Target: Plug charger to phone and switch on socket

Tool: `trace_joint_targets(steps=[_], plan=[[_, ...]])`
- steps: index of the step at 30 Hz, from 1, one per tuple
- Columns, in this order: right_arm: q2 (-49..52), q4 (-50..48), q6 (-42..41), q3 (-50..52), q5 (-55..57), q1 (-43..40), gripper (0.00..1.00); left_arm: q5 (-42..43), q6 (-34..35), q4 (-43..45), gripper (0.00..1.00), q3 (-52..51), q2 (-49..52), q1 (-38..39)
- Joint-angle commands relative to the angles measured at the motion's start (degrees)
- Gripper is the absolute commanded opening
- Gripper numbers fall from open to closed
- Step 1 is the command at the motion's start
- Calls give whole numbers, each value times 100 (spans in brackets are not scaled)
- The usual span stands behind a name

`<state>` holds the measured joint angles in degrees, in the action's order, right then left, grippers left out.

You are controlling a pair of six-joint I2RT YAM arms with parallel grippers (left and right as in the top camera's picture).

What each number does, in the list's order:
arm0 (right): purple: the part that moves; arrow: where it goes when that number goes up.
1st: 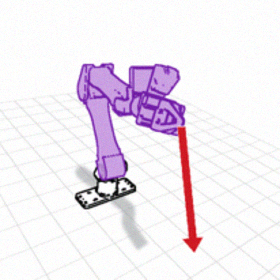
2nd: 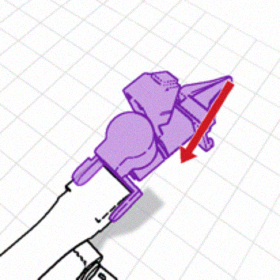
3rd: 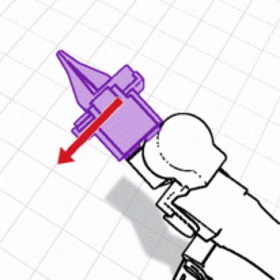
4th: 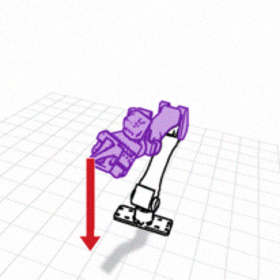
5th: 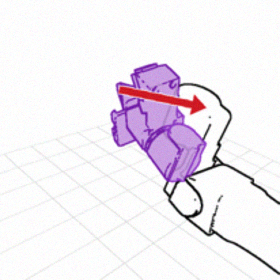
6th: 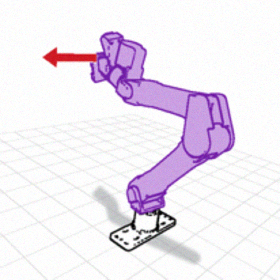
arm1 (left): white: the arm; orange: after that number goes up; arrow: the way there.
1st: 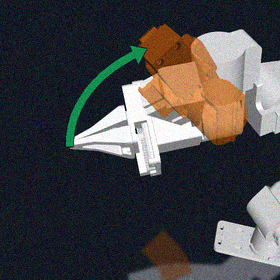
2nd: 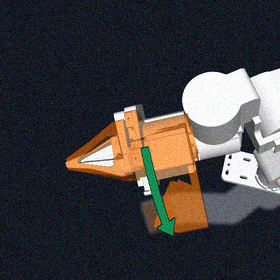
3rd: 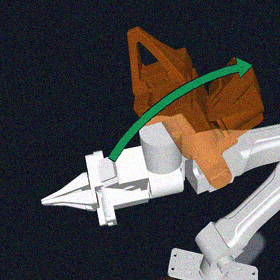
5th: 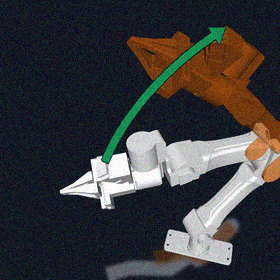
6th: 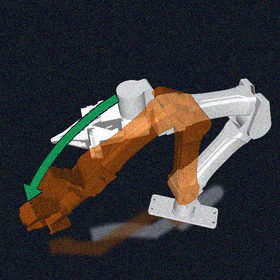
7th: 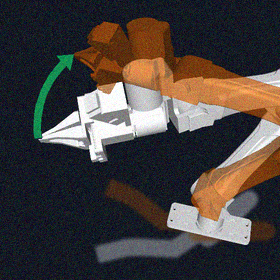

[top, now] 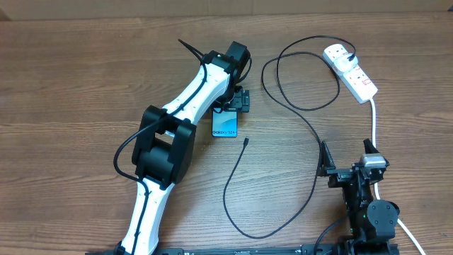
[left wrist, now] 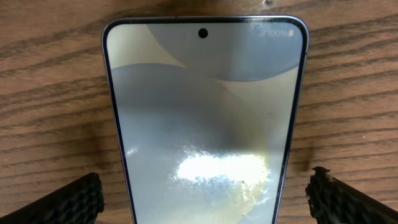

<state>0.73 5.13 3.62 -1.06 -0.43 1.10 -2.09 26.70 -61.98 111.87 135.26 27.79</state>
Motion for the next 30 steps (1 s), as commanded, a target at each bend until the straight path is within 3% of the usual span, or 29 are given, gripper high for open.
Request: trace_joint_targets(steps=[1,30], plan=[[-57,-31,-22,59,35,-37,100,57,-140,11,100,-9,39,37],[-57,-31,-22,59,35,-37,100,-146,203,-57,100,-15,42,37]])
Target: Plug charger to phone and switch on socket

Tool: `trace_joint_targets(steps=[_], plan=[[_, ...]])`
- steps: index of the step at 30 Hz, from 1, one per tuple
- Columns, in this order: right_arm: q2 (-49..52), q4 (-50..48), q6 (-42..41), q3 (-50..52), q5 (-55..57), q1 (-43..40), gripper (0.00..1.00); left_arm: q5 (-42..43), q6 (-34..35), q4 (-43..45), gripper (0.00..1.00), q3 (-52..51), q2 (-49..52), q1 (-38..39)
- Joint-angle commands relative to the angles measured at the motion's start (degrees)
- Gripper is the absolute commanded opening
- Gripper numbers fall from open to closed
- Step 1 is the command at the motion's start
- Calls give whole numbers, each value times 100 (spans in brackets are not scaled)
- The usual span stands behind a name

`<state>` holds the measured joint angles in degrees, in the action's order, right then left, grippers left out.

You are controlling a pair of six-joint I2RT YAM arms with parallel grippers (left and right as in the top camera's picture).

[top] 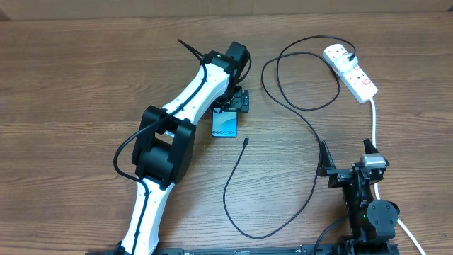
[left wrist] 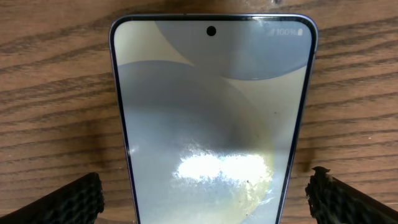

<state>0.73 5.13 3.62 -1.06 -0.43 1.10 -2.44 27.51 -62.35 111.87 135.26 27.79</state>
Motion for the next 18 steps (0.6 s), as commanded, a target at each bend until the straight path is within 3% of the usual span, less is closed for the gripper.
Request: trace_joint_targets(steps=[1,18], plan=[[-57,-31,-22,59,35,-37,100,-111,122,-17,100,-22,42,37],[-57,-31,-22,59,35,-37,100,-111,120,282,100,-680,42,35]])
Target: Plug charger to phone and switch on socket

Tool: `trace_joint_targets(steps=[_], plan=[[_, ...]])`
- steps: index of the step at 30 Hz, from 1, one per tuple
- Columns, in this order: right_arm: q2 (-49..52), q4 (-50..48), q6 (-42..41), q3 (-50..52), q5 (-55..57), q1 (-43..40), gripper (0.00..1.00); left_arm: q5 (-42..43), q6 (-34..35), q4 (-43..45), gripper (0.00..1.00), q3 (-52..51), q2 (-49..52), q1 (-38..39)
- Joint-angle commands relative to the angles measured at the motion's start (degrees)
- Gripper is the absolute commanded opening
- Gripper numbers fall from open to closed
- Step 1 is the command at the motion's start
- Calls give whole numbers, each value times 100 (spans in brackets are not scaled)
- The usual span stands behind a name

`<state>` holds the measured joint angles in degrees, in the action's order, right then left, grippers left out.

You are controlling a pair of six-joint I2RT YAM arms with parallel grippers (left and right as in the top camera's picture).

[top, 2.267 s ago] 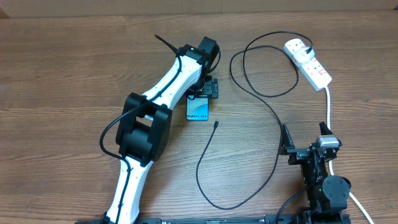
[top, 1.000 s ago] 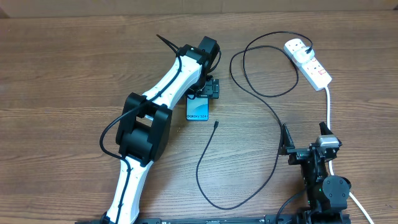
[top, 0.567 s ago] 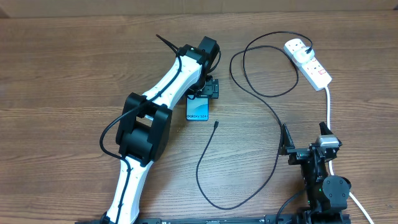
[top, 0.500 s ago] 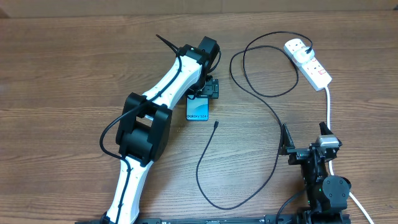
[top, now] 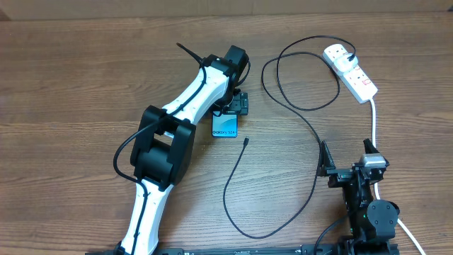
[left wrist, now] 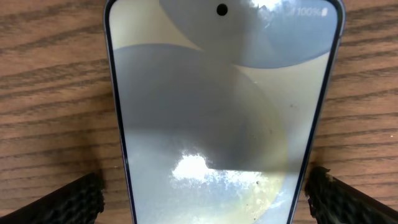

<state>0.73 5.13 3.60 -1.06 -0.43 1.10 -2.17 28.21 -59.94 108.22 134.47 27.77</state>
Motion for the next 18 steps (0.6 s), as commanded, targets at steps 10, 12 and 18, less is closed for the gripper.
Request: trace_joint_targets(steps=[10,12,18], plan=[[-57,-31,-20,59,35,-37,100,-144,52,92,100,-363,120,37],[-57,-31,-20,59,35,-37,100,-144,50,98,100,-363,120,37],[-57,-31,-20,59,35,-37,100,-142,37,179,100,-363,120,26]])
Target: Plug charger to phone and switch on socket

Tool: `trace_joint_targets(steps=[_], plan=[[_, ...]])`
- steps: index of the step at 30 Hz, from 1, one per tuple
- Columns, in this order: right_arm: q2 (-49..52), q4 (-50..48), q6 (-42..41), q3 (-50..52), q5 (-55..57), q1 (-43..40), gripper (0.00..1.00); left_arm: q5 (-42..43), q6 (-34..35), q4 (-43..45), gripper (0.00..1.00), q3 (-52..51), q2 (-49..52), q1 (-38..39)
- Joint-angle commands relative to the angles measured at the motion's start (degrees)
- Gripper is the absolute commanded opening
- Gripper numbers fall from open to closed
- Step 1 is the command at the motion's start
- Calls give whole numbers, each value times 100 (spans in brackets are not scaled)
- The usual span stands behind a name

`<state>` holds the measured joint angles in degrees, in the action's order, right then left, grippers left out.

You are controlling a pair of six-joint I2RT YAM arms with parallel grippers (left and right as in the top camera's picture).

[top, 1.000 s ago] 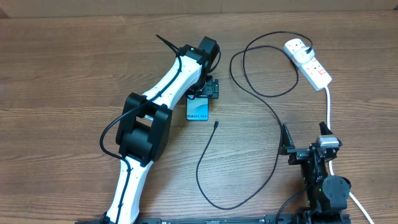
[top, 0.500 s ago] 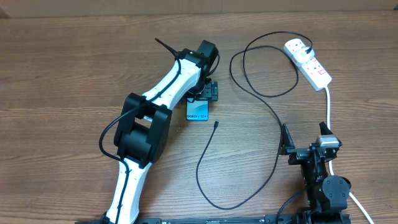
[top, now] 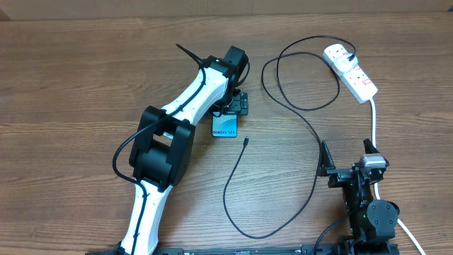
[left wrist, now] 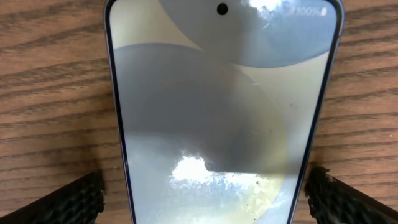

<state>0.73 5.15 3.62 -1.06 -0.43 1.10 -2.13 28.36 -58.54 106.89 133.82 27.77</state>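
The phone lies flat on the wooden table, screen lit, and its screen fills the left wrist view. My left gripper is open and straddles the phone's upper part. Its black fingertips stand on either side of the phone with a strip of table showing between each and the phone's edge. The black charger cable's free plug lies just right of the phone's lower end. The white socket strip sits at the far right. My right gripper rests near the front right edge, holding nothing.
The black cable loops from the socket strip across the table's middle and curls back near the front. A white lead runs from the strip toward the right arm. The left arm spans the table's middle left.
At first my open left gripper hovered over the phone with its whole top edge showing in the wrist view. A second later the view had shifted slightly sideways. By 0.6 s ago the phone looked larger with its top edge out of frame, and it stays so.
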Motion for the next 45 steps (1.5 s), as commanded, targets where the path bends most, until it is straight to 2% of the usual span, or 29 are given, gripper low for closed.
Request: trace_joint_targets(steps=[1,9,12,31,45], plan=[[-57,-33,-22,59,35,-37,100,-146,-17,55,100,-229,186,24],[-57,-33,-22,59,35,-37,100,-149,-116,72,100,-234,186,11],[-57,-33,-22,59,35,-37,100,-151,-114,50,97,-234,186,11],[-57,-33,-22,59,35,-37,100,-234,-109,4,99,-267,186,0],[-57,-33,-22,59,35,-37,100,-236,-111,13,93,-267,186,-2]])
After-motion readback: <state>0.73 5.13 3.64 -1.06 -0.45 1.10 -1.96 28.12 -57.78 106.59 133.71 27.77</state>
